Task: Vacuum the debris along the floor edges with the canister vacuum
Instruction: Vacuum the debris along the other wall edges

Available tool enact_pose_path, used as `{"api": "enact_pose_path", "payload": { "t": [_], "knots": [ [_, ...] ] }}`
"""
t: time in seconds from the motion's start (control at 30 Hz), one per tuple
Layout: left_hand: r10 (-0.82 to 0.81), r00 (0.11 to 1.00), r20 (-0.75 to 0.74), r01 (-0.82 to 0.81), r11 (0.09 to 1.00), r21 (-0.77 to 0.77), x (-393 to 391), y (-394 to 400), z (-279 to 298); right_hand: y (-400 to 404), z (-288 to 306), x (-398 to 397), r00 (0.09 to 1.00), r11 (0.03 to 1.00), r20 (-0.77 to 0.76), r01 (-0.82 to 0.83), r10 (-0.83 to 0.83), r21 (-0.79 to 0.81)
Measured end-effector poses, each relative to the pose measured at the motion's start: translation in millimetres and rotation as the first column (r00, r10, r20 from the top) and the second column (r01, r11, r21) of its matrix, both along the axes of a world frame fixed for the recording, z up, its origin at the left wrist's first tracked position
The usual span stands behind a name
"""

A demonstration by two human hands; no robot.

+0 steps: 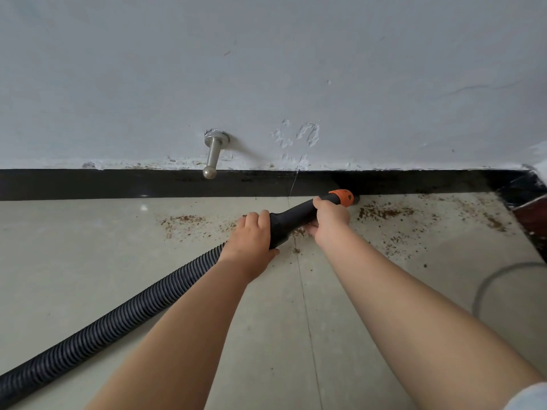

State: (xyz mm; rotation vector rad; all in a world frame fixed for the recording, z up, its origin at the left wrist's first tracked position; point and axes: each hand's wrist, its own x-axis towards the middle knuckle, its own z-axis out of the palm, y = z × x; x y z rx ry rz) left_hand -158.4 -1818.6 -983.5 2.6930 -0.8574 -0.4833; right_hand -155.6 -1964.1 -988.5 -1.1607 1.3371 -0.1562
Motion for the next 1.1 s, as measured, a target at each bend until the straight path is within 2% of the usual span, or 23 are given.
{"api": "enact_pose_path", "payload": {
  "t": [0.3,0.5,0.63,0.73,0.93,1.1],
  "knots": [
    [-0.027,1.000,-0.006,0.027,0.999,-0.033,-4,-23,-8,-20,1,-10,0.998,0.999,0.024,0.050,-0.050,-0.013],
    [0.046,0.999,0.002,-0.046,0.998,-0.040,-1,7,-3,18,10,-8,0.998,0.998,0.035,0.057,-0.056,-0.008],
    [0.169,0.985,0.023,-0.169,0.986,-0.010,3,55,6,75,13,-1,0.999,0.996,0.034,-0.028,0.031,-0.083],
    [0.282,0.958,0.046,-0.283,0.959,0.023,8,103,14,126,17,8,0.991,0.989,0.048,-0.121,0.125,-0.079],
    [0.472,0.875,0.103,-0.478,0.877,0.043,9,203,22,225,21,30,0.940,0.941,0.063,-0.338,0.337,0.018],
    [0.531,0.821,0.210,-0.557,0.826,0.089,9,263,32,287,25,47,0.904,0.889,0.160,-0.420,0.395,0.179]
  ]
}}
